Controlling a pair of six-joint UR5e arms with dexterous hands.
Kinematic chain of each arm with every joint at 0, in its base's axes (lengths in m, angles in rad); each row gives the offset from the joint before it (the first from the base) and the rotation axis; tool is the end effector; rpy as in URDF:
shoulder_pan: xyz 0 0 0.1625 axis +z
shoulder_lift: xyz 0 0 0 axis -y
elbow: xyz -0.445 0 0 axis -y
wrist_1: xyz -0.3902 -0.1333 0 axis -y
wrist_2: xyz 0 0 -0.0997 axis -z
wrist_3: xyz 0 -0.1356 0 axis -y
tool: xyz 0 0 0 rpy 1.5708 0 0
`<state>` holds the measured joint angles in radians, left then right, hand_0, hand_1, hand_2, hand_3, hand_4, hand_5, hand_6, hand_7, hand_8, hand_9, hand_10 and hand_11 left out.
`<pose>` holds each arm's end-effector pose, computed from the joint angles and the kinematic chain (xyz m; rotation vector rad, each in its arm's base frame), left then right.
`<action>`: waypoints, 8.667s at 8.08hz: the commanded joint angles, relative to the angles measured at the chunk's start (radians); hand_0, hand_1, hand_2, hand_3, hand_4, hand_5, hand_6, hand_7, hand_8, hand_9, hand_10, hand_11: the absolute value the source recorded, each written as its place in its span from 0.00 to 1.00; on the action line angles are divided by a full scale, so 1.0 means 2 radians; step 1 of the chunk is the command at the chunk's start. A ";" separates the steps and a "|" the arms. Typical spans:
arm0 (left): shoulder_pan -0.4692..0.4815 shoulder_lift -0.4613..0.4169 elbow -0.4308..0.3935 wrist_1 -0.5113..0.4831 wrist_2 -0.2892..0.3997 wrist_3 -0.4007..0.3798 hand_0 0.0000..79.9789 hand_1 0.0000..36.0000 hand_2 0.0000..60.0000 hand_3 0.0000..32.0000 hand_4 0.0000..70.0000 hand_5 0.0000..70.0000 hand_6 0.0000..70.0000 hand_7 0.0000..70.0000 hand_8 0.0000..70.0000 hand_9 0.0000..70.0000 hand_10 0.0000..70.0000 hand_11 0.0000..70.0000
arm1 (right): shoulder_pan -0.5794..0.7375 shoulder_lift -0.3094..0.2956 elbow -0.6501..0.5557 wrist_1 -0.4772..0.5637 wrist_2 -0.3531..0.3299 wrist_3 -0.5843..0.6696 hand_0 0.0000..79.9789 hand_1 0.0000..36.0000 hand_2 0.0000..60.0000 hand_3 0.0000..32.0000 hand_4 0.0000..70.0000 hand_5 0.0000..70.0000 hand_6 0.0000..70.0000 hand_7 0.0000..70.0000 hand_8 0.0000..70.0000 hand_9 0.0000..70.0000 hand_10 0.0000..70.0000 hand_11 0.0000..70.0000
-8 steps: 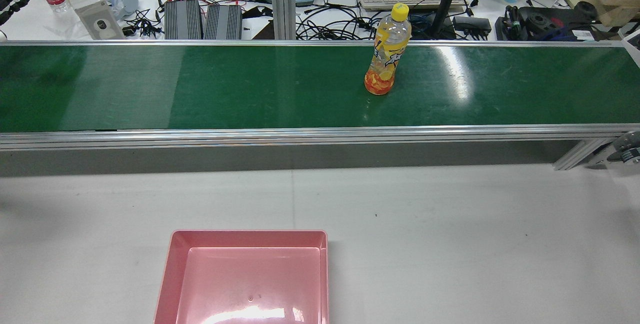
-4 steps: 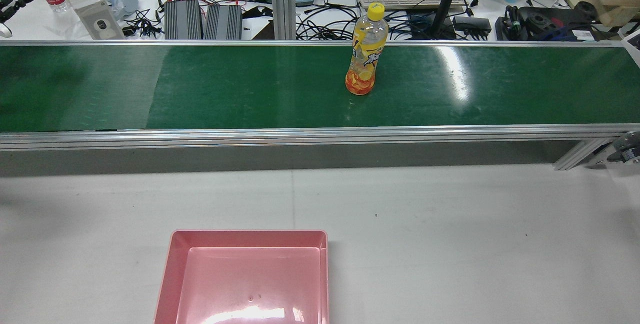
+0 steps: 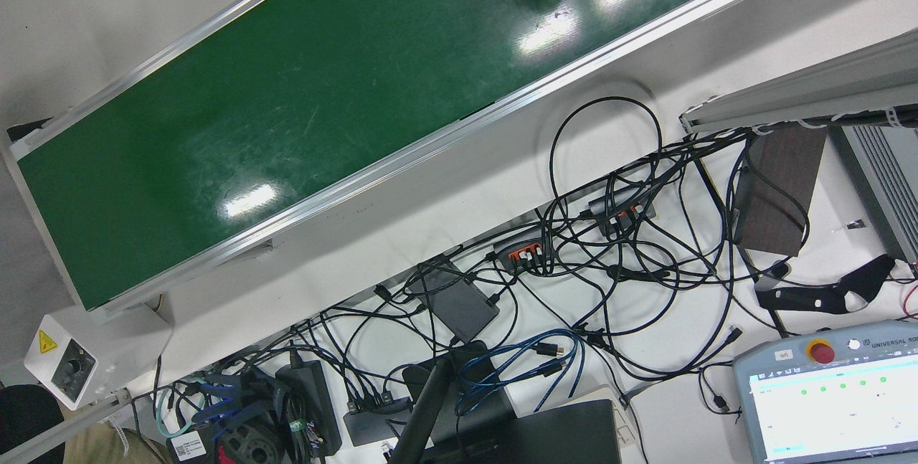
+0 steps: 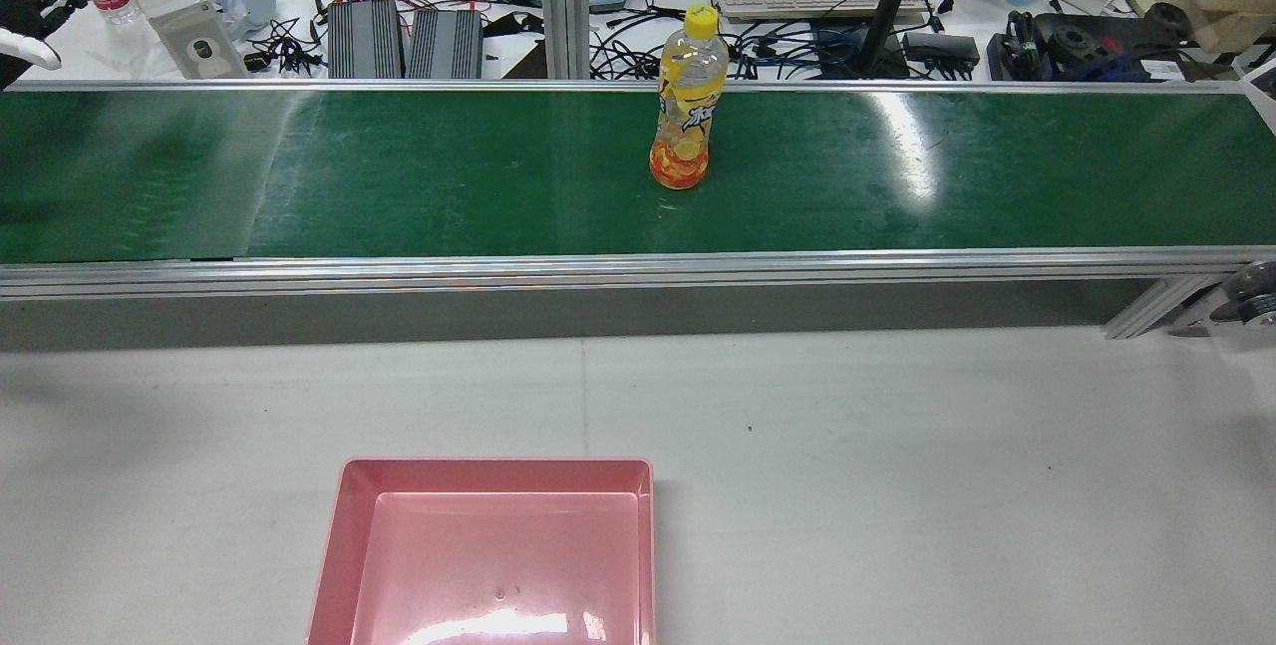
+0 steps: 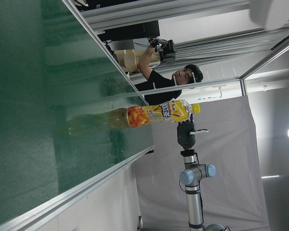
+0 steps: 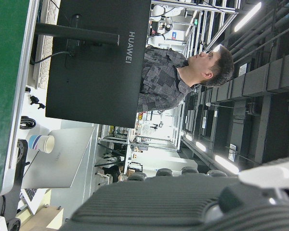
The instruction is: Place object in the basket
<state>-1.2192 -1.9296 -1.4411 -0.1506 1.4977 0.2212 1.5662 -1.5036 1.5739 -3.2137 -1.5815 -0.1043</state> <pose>0.1062 -0.7054 0.5330 -0.0972 2.4034 -1.5879 0.1293 -0.5551 0.6790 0.0961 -2.1595 2.1616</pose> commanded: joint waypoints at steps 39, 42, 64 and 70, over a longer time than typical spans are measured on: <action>0.091 -0.044 -0.041 0.026 0.002 0.054 0.72 0.24 0.00 0.00 0.18 0.31 0.00 0.02 0.09 0.08 0.05 0.09 | 0.000 0.000 0.000 0.000 0.000 0.000 0.00 0.00 0.00 0.00 0.00 0.00 0.00 0.00 0.00 0.00 0.00 0.00; 0.090 -0.045 -0.040 0.064 0.002 0.057 0.71 0.26 0.00 0.00 0.19 0.46 0.00 0.07 0.14 0.16 0.14 0.23 | 0.000 0.000 0.000 0.000 0.000 0.000 0.00 0.00 0.00 0.00 0.00 0.00 0.00 0.00 0.00 0.00 0.00 0.00; 0.396 0.026 -0.224 -0.006 0.000 0.153 0.71 0.07 0.00 0.00 1.00 1.00 0.95 1.00 0.93 1.00 0.96 1.00 | 0.000 -0.001 0.000 0.000 0.000 0.000 0.00 0.00 0.00 0.00 0.00 0.00 0.00 0.00 0.00 0.00 0.00 0.00; 0.410 0.059 -0.260 -0.030 0.000 0.156 0.68 0.18 0.00 0.02 0.11 0.06 0.00 0.13 0.09 0.05 0.00 0.00 | 0.000 0.000 0.000 0.000 0.000 0.000 0.00 0.00 0.00 0.00 0.00 0.00 0.00 0.00 0.00 0.00 0.00 0.00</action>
<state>-0.3986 -1.8148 -1.9515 -0.2094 1.4987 0.5363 1.5662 -1.5033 1.5739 -3.2137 -1.5816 -0.1043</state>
